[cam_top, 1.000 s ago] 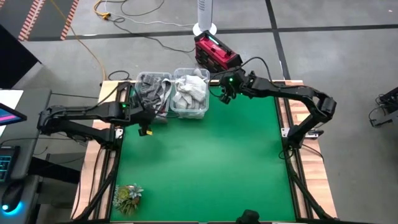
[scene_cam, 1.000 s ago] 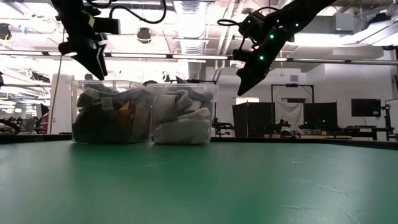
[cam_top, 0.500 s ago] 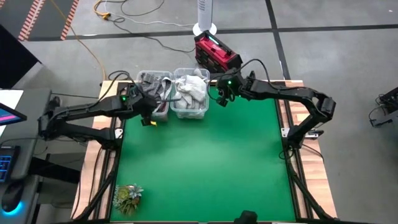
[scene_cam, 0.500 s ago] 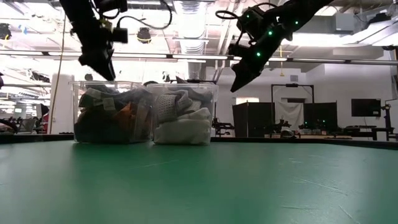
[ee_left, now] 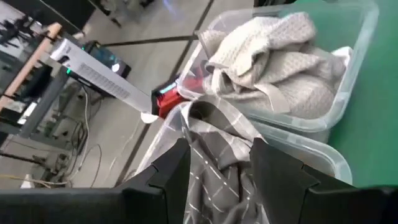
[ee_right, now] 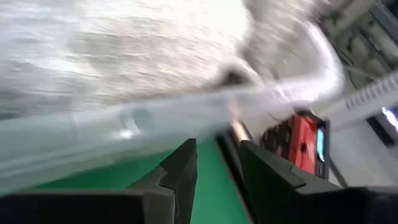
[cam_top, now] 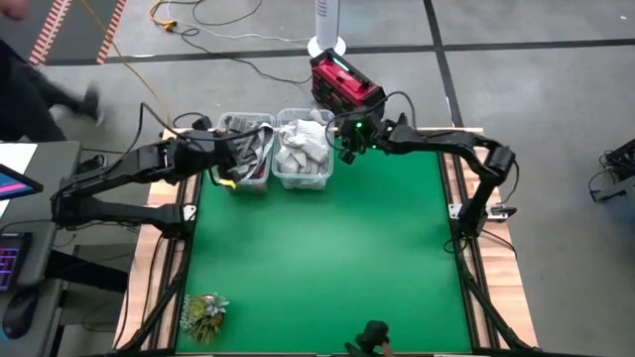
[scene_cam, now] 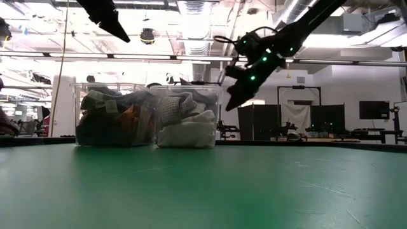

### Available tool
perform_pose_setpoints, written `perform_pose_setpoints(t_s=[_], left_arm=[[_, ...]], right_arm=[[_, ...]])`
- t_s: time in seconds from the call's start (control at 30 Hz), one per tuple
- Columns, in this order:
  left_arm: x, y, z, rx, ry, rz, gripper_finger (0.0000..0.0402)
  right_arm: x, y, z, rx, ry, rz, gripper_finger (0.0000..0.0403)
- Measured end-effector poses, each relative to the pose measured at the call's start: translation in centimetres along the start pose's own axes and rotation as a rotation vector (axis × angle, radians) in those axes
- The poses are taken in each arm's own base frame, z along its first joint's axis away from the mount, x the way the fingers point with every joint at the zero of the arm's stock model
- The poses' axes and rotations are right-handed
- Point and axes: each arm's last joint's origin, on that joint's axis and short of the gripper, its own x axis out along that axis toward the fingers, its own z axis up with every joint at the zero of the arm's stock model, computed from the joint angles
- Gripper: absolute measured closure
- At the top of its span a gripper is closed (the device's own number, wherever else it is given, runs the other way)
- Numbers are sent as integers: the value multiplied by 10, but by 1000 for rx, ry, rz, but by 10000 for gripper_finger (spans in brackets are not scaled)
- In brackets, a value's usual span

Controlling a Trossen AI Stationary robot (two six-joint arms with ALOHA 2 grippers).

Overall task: Sort towels by color in basket
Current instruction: Adjust the transparent bins, then return to Home Position

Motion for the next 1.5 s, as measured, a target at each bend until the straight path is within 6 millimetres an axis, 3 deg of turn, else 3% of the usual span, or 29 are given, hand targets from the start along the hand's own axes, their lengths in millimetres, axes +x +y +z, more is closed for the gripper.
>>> perform_pose_setpoints(t_s=[0.13,0.27,0.43,0.6,0.73,1.03,1.23,1.33,1.5], left_arm=[[4,-3,0,4,9,-36,245],[11,-8,2,19,27,-68,245],[15,-13,-1,44,75,-103,245],[7,-15,1,28,16,-175,245],[-10,-18,3,-12,-69,-225,255],[-39,-33,7,-69,-246,-351,297],[-38,-49,-15,-126,-392,-359,301],[-41,-46,-28,-185,-455,-334,301],[-49,-38,-49,-302,-703,-306,301]], right_arm=[[8,15,6,-60,-38,27,244],[7,13,17,-53,-68,66,244],[-13,5,26,-54,-3,82,244],[-53,-5,30,-5,56,92,244],[-95,-3,29,37,3,95,244],[-179,18,-3,140,-251,138,260],[-221,35,-29,186,-403,135,269],[-240,40,-41,209,-463,160,272],[-262,44,-64,240,-555,169,275]])
